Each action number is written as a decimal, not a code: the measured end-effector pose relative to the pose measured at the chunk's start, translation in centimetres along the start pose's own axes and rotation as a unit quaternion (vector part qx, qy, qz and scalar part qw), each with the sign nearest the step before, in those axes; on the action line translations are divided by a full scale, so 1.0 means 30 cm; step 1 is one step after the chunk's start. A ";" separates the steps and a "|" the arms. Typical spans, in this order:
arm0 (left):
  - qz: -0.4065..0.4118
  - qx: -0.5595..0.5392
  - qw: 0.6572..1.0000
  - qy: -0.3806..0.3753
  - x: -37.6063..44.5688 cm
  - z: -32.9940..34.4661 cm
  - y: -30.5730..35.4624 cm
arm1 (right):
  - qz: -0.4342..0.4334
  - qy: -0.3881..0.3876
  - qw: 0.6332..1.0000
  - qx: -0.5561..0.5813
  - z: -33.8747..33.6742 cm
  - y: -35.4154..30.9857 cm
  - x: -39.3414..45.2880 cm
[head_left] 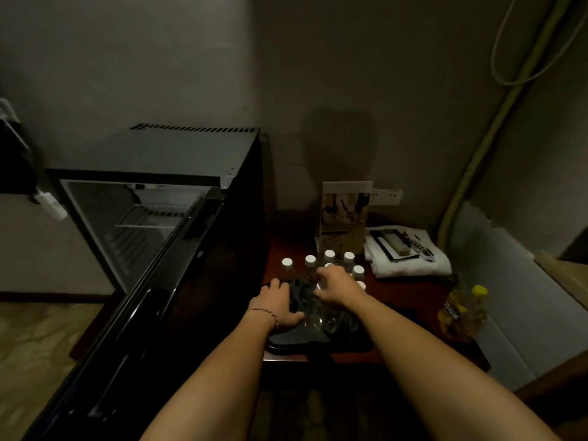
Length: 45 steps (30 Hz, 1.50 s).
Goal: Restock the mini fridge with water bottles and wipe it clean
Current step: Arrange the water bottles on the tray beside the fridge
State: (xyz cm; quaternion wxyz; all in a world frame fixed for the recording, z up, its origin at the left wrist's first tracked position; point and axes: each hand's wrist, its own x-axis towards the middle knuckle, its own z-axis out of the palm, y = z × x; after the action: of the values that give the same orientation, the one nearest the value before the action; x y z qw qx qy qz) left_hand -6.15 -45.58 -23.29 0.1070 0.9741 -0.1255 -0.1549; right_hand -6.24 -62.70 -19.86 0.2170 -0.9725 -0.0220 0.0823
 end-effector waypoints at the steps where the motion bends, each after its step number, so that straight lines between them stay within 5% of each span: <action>1: -0.007 -0.004 1.000 0.009 0.038 0.000 0.001 | -0.004 -0.009 1.000 -0.004 0.003 0.012 0.037; 10: -0.048 -0.027 0.995 0.080 0.337 0.053 0.017 | -0.049 -0.048 0.997 -0.029 0.114 0.153 0.276; 22: -0.066 0.011 0.997 0.028 0.535 0.074 -0.026 | -0.048 -0.108 0.992 -0.048 0.169 0.218 0.390; 45: -0.002 -0.041 0.994 0.099 0.423 0.042 -0.025 | -0.036 -0.089 0.991 -0.094 0.133 0.139 0.330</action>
State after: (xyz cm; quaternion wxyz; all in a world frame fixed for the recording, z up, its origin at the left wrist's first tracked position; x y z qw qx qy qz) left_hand 5.28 -48.59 -28.12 0.1585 0.9796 -0.1060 -0.0627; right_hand 2.86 -64.03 -26.67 0.1249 -0.9758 -0.0835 0.1588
